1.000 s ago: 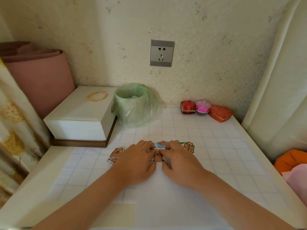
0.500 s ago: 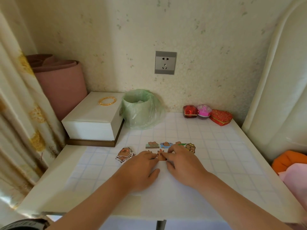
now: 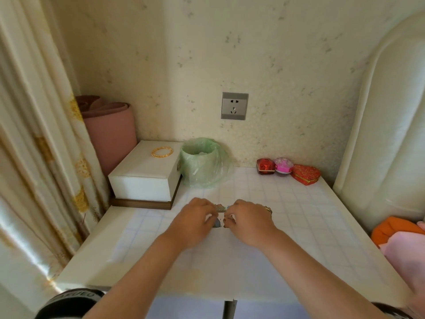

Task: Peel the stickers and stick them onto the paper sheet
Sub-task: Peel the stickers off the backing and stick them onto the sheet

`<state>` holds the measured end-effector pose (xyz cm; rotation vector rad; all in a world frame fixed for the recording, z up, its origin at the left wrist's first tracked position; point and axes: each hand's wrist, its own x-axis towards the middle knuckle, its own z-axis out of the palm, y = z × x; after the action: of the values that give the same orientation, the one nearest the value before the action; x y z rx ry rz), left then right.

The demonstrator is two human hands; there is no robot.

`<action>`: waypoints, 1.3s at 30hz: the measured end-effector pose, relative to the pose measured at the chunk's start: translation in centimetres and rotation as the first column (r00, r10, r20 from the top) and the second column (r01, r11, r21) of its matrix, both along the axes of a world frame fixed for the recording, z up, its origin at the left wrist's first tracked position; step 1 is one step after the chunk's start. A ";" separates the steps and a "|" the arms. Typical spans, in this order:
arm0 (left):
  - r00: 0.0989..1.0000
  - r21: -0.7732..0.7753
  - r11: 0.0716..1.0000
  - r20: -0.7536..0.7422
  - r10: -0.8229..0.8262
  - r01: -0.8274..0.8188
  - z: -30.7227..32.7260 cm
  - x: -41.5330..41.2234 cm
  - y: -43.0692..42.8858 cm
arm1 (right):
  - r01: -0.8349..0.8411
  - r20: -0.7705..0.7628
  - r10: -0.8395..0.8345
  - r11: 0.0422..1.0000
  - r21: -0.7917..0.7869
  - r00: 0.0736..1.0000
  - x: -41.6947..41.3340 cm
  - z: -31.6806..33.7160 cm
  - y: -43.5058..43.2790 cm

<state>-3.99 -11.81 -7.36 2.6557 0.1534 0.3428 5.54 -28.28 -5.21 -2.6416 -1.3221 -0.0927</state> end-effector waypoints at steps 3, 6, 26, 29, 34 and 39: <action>0.995 -0.047 0.994 0.004 0.100 -0.100 2.2 -1.0 2.2 | -0.012 -0.097 0.016 0.999 0.039 0.995 -0.7 0.6 1.6; 0.975 -0.095 0.973 -0.097 0.199 -0.208 2.9 -2.3 4.3 | -0.033 -0.163 0.040 0.998 0.045 0.986 -1.3 0.4 3.4; 0.904 -0.201 0.882 -0.109 0.412 -0.426 -1.3 -2.9 6.0 | 0.198 -0.504 -0.084 0.964 0.177 0.859 -2.3 -2.2 10.9; 0.908 -0.323 0.849 -0.119 0.403 -0.419 -1.1 -2.9 6.1 | 0.252 -0.599 -0.068 0.940 0.229 0.798 -2.1 -2.2 11.0; 0.908 -0.363 0.834 -0.117 0.403 -0.416 -0.5 -3.1 6.0 | 0.289 -0.661 -0.042 0.919 0.269 0.749 -2.2 -1.6 10.7; 0.894 -0.342 0.828 -0.119 0.431 -0.445 -0.3 -3.5 6.0 | 0.326 -0.684 -0.062 0.908 0.264 0.727 -2.4 -1.1 10.2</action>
<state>-7.50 -5.77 -7.62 2.2355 0.7743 0.3683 3.13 -18.05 -6.30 -2.1485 -0.6861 0.4884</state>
